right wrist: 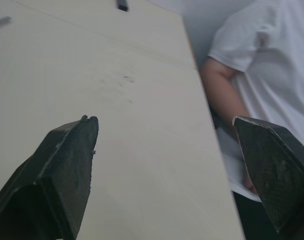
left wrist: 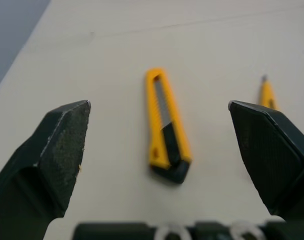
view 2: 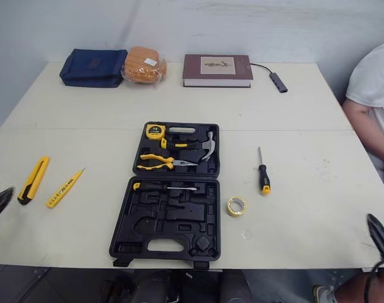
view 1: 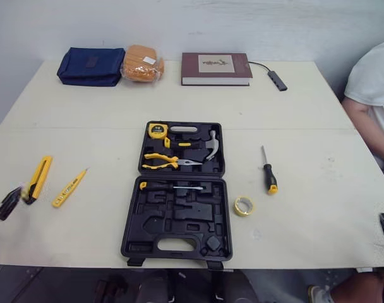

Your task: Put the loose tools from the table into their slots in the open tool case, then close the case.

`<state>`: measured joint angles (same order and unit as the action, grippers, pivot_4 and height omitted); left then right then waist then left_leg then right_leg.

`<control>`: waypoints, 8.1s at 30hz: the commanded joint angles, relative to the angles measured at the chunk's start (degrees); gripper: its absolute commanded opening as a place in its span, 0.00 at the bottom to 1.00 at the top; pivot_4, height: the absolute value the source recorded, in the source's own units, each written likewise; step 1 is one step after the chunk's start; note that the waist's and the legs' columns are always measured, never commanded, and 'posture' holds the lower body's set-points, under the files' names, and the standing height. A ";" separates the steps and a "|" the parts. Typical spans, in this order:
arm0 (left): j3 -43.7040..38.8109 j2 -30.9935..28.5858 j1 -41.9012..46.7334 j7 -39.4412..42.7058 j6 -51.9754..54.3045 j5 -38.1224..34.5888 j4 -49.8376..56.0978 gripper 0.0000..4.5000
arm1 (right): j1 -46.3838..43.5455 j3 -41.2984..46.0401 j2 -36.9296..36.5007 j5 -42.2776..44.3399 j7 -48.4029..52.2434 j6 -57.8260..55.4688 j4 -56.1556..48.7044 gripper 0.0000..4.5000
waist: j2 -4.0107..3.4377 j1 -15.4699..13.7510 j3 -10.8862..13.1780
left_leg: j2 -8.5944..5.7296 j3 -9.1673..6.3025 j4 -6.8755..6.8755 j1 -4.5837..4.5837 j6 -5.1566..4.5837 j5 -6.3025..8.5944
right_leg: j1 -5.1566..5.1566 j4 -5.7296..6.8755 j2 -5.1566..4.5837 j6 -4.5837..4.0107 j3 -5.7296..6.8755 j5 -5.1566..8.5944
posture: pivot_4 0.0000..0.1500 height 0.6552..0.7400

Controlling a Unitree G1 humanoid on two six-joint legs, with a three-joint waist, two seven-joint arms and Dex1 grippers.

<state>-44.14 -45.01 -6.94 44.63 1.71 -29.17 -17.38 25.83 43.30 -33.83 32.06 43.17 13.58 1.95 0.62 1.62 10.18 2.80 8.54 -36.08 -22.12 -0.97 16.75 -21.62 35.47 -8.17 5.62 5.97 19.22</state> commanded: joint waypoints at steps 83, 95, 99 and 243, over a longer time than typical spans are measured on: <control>16.52 -2.55 -2.82 22.35 9.64 -6.14 35.08 1.00 | -75.54 -73.45 -14.65 -14.39 17.88 -59.05 -25.59 0.24 | 0.01 0.32 0.28 | 0.08 0.06 -0.95 -1.20 -0.34 -0.64 | -1.00 0.46 0.28 0.10 0.03 -0.24 | 1.00 1.00; 17.12 -2.28 -4.35 21.90 9.56 -5.94 34.93 1.00 | -78.76 -81.10 -7.28 -24.82 16.59 -61.61 -22.50 0.24 | 0.01 0.33 0.28 | 0.03 0.03 -0.94 -1.20 -0.33 -0.63 | -1.00 0.50 0.19 0.06 0.02 -0.23 | 1.00 1.00; 18.02 -1.98 -3.87 21.31 9.34 -5.46 34.59 1.00 | -79.55 -82.83 -6.60 -27.46 16.41 -64.46 -22.38 0.24 | 0.01 0.45 0.28 | 0.04 0.03 -0.94 -1.20 -0.32 -0.63 | -1.01 0.52 0.20 0.06 0.04 -0.23 | 1.00 1.00; -13.92 5.96 -10.18 -6.73 -4.85 0.19 2.75 1.00 | -22.83 -3.12 -11.78 -10.25 17.04 4.16 11.40 0.99 | 0.20 0.01 0.12 | 0.50 0.14 -0.99 -0.96 -0.10 -0.15 | -0.86 0.41 0.66 -0.31 0.18 -0.27 | 1.00 1.00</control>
<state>-55.29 -38.40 -16.37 40.03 -1.65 -29.23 -14.23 2.81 36.25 -44.25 21.81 62.19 14.62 11.33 0.83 1.64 10.31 3.29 8.68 -37.07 -23.07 -1.07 16.60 -22.49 35.87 -7.51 5.31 6.09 18.94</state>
